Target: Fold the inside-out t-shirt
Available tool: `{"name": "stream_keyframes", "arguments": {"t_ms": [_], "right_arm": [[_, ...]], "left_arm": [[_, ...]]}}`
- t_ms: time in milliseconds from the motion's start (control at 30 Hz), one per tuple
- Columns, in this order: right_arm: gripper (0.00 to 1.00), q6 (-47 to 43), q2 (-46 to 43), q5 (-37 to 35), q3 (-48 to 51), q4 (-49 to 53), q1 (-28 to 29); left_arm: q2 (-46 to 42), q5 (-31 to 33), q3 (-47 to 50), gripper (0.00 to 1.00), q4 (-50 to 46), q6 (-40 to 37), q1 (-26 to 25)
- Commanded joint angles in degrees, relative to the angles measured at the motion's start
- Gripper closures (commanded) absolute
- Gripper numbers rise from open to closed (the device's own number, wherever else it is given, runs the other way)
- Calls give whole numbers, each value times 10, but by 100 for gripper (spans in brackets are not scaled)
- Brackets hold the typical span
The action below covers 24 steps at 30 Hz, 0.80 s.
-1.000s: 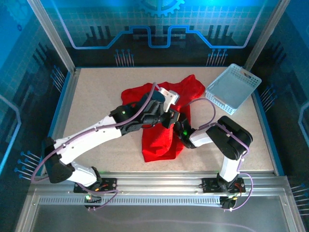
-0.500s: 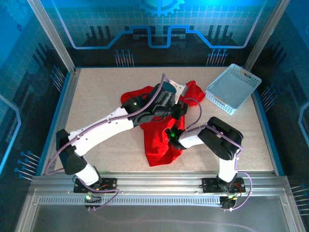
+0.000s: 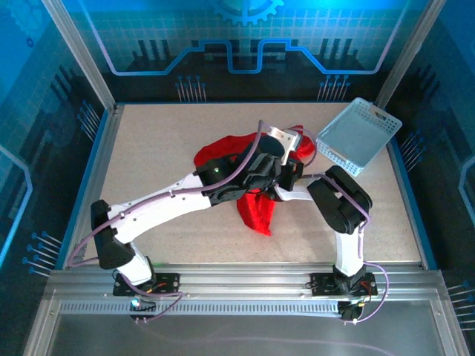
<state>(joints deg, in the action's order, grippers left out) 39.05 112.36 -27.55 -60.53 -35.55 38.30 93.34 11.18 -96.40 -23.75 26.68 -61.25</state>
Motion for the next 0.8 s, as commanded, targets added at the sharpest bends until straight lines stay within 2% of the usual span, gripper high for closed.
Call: {"name": "stream_keyframes", "arguments": {"t_ms": [0,67,200,300,367,433,533,767], "right_arm": [[35,7,3,29,-7,47,1],[35,14,-25,13,29,41,4],[35,91,-54,54,70,72,-31],[35,127,-46,82,63,107,-55],[35,125,-31,91,41,120,-62],[35,108,-16,93,7,135,-65],[35,84,-5,126,-25,117,-77],[35,40,24,216,-127,171,-95]], "left_arm": [[-33,-23,-7,100,35,-7,-44],[-54,35,12,100,11,-23,-32],[-109,29,85,100,37,-13,4],[-115,10,79,100,44,-22,-9],[-103,9,56,100,56,-40,-45],[-79,-18,24,100,62,-44,-73],[-62,-84,29,100,113,-3,-80],[-17,-142,13,100,136,23,-84]]}}
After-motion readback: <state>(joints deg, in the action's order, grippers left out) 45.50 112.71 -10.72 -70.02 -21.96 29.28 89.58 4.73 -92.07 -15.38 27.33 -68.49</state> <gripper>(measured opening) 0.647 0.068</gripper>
